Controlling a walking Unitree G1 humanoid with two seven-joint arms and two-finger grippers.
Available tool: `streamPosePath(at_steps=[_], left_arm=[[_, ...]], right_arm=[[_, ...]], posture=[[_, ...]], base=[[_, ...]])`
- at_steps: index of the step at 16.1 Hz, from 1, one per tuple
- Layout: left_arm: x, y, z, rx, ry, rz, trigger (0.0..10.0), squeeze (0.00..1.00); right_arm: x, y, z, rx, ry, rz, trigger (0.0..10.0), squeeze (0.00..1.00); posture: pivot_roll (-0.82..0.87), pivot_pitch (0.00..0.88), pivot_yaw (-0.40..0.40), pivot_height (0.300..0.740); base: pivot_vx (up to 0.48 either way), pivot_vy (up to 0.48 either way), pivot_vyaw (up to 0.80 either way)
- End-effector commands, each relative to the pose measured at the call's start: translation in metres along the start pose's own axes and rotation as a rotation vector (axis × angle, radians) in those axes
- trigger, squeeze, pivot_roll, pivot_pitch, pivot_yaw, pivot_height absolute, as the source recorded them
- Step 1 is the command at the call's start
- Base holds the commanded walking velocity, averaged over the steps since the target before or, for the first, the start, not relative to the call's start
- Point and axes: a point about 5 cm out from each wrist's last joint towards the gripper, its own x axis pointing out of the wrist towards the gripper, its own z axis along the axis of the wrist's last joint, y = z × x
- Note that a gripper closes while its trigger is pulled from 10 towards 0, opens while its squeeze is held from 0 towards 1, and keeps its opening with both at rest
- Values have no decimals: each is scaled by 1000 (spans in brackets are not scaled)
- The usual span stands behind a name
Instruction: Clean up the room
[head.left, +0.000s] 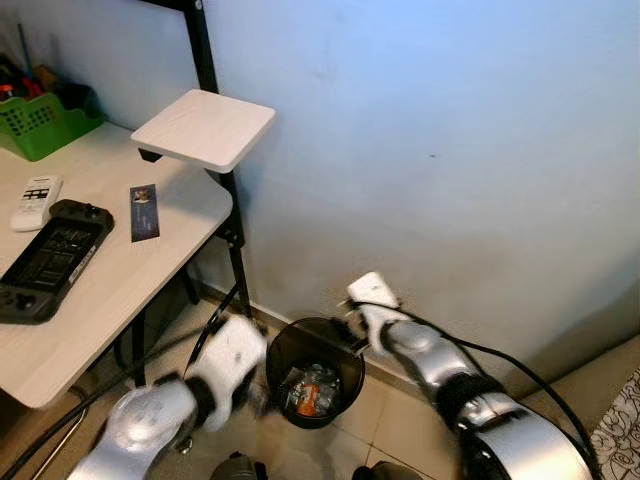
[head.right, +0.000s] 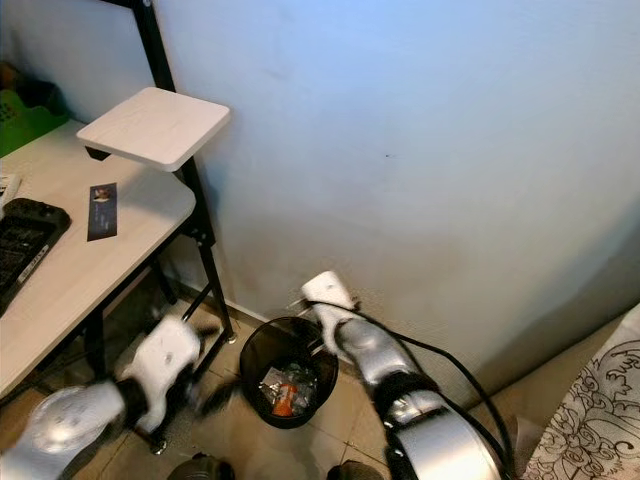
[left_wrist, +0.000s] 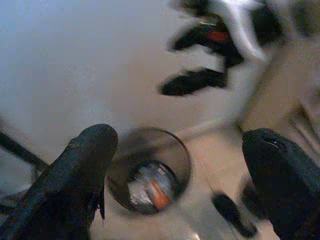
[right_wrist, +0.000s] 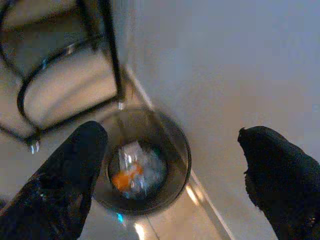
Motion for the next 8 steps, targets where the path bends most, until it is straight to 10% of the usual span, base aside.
streamPosePath(at_steps=[1,4,5,8], left_arm=[[-1,9,-1,-1,7,88,10000,0],[8,24,9,-78,-57,339,10000,0],[9,26,13,-85,-73,372,10000,0],[11,26,22,-94,-110,432,10000,0]], right_arm=[[-3,-6,6,54,-56,-13,10000,1000],[-45,-24,9,257,-232,-155,10000,1000],[-60,-26,10,286,-269,-199,10000,0],[-95,-31,9,294,-316,-306,10000,0]], posture=[[66,59,-32,740],[42,10,-6,740],[30,3,3,740],[18,0,18,740]], base=[[0,0,0],[0,0,0],[0,0,0],[0,0,0]])
